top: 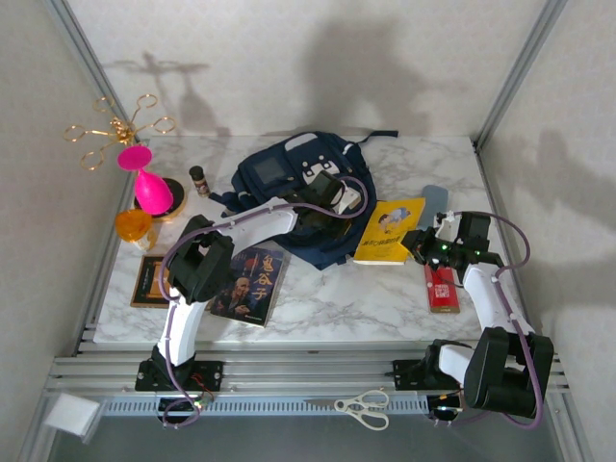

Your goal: Pack the student bag

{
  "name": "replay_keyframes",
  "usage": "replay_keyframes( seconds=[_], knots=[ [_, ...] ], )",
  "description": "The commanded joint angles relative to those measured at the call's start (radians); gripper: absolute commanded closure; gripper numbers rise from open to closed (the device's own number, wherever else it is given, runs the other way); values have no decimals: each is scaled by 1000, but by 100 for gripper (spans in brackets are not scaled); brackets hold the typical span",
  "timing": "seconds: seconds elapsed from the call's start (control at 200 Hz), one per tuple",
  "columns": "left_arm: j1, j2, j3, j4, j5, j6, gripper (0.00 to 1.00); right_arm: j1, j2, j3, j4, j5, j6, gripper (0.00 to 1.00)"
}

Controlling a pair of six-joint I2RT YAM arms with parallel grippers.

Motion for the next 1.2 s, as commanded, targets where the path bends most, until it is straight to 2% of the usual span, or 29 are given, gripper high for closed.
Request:
replay_keyframes(
  seconds=[0.0,0.11,0.305,0.386,0.466,0.531,0.646,0.686,0.731,0.836,1.001,1.197],
  knots=[
    [18,-61,-4,47,44,-24,86,5,-24,11,33,-32,-12,100],
    [21,-76,-22,67,38,-25,86,4,-24,9,35,-34,-12,100],
    [23,-49,-13,56,36,-28,91,5,-24,13,38,-37,-12,100],
    [23,-40,-12,53,35,-26,88,4,-23,12,37,-37,-12,100],
    [14,-34,-12,42,29,-5,82,5,-23,16,37,-37,-10,100],
    [6,-25,-16,38,19,12,81,6,-24,17,38,-37,-7,100],
    [6,-7,-8,32,9,17,90,6,-24,17,40,-37,-4,100],
    [6,-10,-9,37,-2,15,91,5,-26,16,39,-37,-4,100],
    [8,-13,-7,38,-5,16,88,6,-30,17,35,-37,-5,100],
    [8,-17,-2,39,30,19,76,5,-30,18,30,-36,-10,100],
    [8,6,3,33,61,22,74,4,-29,16,38,-36,-4,100],
    [9,29,12,32,44,21,76,5,-27,13,38,-36,-6,100]
  ],
)
